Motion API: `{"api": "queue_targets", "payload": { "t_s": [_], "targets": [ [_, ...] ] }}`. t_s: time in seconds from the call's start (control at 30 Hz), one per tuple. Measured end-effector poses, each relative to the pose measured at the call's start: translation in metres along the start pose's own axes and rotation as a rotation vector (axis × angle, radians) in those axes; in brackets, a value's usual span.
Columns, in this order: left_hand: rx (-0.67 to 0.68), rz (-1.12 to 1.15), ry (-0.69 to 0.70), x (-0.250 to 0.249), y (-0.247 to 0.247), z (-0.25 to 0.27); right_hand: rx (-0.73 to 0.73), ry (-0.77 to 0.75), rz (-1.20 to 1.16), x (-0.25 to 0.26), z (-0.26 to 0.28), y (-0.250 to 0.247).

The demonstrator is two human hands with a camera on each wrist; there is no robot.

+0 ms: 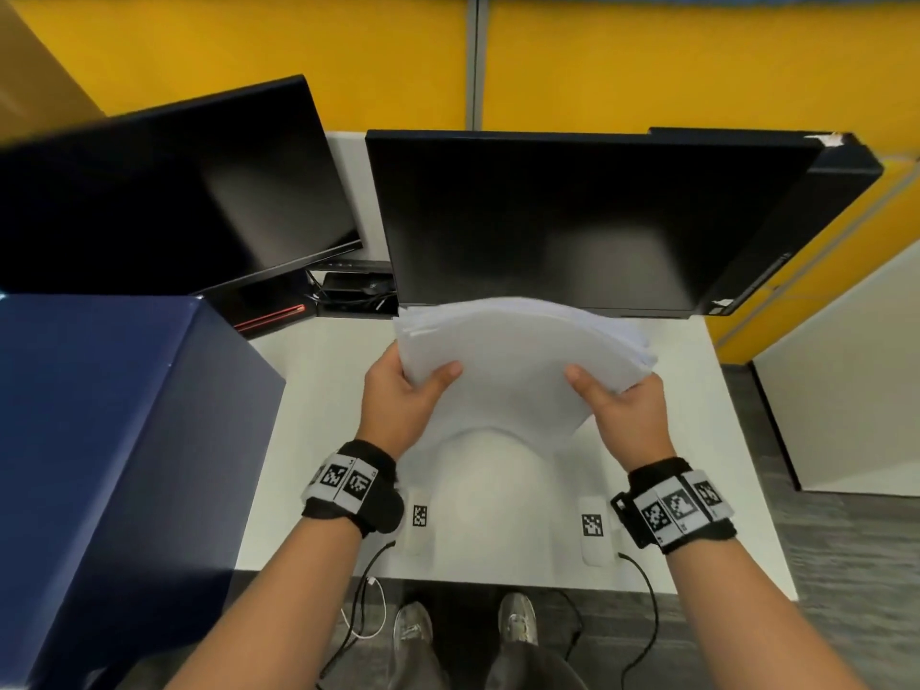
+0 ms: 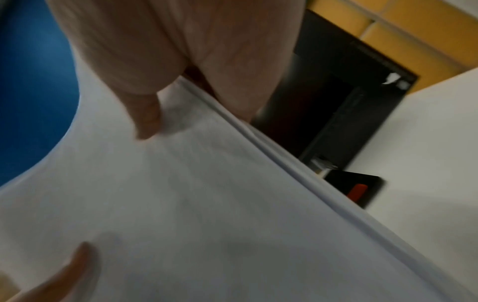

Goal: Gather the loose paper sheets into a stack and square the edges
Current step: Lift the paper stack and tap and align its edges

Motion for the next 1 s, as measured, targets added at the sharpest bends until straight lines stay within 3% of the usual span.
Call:
{"api": "queue_targets", "payload": {
  "t_s": [0.1, 0.27, 0.47, 0.6, 0.73, 0.93, 1.0],
  "targets": [
    [0.044, -0.048, -0.066, 0.012, 0.004, 0.002, 0.06, 0.093, 0.031, -0.01, -0.002, 0.005],
    [-0.029, 0.006, 0.008, 0.0, -0.003, 0.002, -0.055, 0.002, 0.072, 0.003, 0.0, 0.007],
    [-0.112, 0.039, 0.009, -0.003, 0.004, 0.006, 0.006, 0.067, 0.025, 0.005, -0.001, 0.016],
    [-0.243, 0.212, 0.101, -0.032, 0.011, 0.002, -0.171, -0.016, -0.084, 0.032, -0.01, 0.023],
    [-0.353, 0.23, 0.039, -0.043, 0.013, -0.007, -0.361, 0.056, -0.016, 0.045, -0.025, 0.03],
    [-0.272, 0.121, 0.134, -0.046, 0.004, -0.009, -0.357, -0.016, -0.004, 0.047, -0.028, 0.026],
    [-0.139, 0.143, 0.178, -0.038, -0.004, -0.007, -0.233, -0.072, -0.053, 0.04, -0.024, 0.017]
  ]
}}
Point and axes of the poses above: each hand's wrist, its own z-axis away from the middle knuckle, its own y-axis out of the palm, x = y × z, the point moved 2 cm from there along -z, towards the middle knuckle, and after that the axes turned 15 degrees about x, right-handed, at the moved point
